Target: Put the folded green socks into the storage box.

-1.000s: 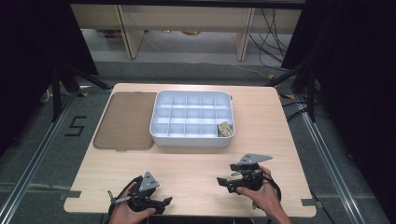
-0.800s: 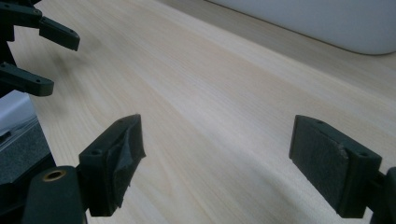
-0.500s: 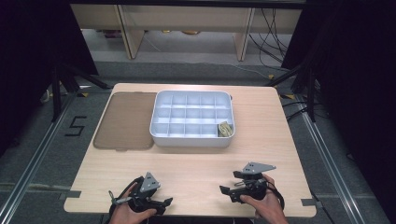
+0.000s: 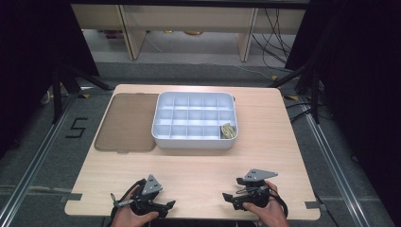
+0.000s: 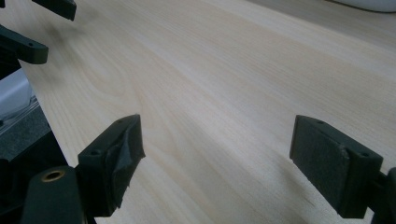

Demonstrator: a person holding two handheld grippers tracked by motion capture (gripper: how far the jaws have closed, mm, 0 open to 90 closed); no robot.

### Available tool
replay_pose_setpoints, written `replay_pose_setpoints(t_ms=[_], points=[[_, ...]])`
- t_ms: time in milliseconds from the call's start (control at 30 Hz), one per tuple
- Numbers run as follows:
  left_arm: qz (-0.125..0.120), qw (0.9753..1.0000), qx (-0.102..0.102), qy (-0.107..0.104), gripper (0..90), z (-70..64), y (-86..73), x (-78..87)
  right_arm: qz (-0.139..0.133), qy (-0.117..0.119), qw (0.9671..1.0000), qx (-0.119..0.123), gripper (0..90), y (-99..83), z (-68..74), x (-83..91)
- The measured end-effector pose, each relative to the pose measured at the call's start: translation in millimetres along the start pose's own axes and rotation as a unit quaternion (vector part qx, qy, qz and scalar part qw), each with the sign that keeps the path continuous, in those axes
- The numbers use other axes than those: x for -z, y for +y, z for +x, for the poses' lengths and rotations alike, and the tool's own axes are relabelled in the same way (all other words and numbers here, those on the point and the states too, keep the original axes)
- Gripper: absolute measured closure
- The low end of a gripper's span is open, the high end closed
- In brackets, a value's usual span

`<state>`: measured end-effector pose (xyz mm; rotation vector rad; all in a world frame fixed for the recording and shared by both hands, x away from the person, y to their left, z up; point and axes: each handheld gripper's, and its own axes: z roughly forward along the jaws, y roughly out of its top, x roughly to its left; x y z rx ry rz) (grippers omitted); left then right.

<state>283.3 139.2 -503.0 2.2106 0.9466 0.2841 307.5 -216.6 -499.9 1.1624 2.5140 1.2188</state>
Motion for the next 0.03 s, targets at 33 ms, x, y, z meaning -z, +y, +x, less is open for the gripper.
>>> replay_pose_setpoints(t_ms=[33], points=[[0.000,1.0000,-0.003,-0.002,22.9,0.4,0.1,-0.2,0.001,-0.001,1.0000,0.001,18.2,-0.1,0.0,0.0]])
